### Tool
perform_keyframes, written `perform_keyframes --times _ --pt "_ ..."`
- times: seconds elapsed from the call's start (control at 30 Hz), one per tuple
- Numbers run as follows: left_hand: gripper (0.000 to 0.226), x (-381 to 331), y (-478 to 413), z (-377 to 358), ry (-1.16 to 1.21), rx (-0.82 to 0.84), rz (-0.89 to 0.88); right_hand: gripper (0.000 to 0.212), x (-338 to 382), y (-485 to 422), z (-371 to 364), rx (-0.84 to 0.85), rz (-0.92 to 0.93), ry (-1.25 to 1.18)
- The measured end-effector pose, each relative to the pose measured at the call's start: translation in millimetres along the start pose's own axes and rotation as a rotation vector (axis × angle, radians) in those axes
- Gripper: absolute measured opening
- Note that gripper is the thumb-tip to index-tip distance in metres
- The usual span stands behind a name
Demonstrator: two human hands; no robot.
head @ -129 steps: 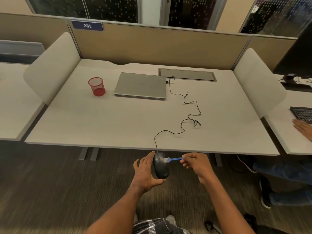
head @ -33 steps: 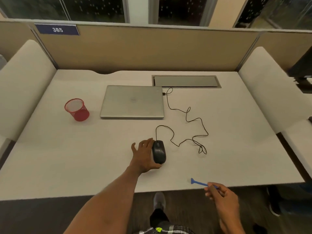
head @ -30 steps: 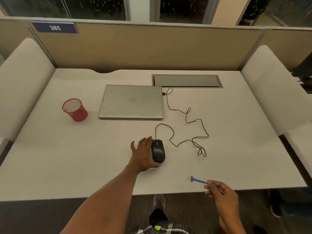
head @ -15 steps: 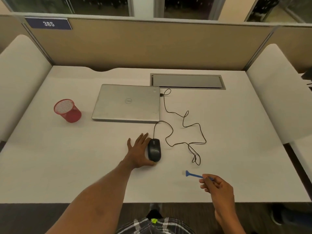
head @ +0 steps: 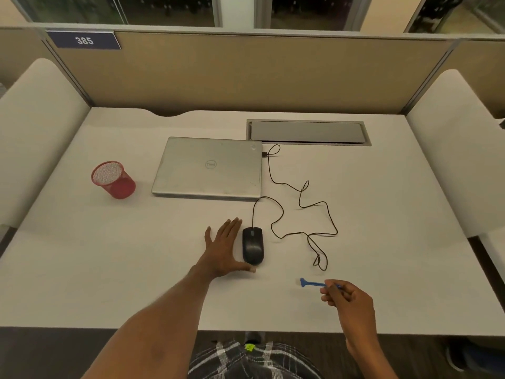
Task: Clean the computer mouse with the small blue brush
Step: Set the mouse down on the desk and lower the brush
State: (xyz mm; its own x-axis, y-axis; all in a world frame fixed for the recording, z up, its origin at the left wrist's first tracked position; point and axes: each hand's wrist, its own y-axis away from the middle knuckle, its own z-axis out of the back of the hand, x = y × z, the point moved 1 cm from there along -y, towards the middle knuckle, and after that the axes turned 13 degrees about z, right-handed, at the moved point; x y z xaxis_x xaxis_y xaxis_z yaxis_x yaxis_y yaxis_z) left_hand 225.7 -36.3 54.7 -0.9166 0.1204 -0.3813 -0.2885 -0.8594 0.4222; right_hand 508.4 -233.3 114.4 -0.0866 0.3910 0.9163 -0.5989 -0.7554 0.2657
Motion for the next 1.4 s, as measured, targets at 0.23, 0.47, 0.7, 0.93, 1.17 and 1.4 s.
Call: perform_keyframes --times 0.23,0.47,0.7,0.93,1.17,1.4 --pt "0.071 35.4 29.0 -3.6 0.082 -0.236 0.074 0.007 15.7 -12.1 -20.6 0.049 0.196 0.076" --pt "0.064 86.5 60.6 -2.5 0.056 -0.286 0.237 0.005 36.9 -19.9 -72.7 0.149 0.369 0.152" --pt "0.064 129.1 71.6 12.7 0.064 -0.296 0.296 0.008 71.6 -11.1 -145.1 0.349 0.587 0.260" --pt "0.064 162.2 49.4 46.6 0.066 -0.314 0.271 0.005 123.2 14.4 -226.8 0.435 0.816 0.384" --pt "0.067 194.5 18.5 74.7 0.010 -0.299 0.260 0.011 190.1 14.6 -312.0 0.449 0.856 0.319" --pt "0.068 218.0 0.9 67.6 -0.036 -0.296 0.248 0.011 263.3 1.1 -404.4 0.427 1.068 0.315"
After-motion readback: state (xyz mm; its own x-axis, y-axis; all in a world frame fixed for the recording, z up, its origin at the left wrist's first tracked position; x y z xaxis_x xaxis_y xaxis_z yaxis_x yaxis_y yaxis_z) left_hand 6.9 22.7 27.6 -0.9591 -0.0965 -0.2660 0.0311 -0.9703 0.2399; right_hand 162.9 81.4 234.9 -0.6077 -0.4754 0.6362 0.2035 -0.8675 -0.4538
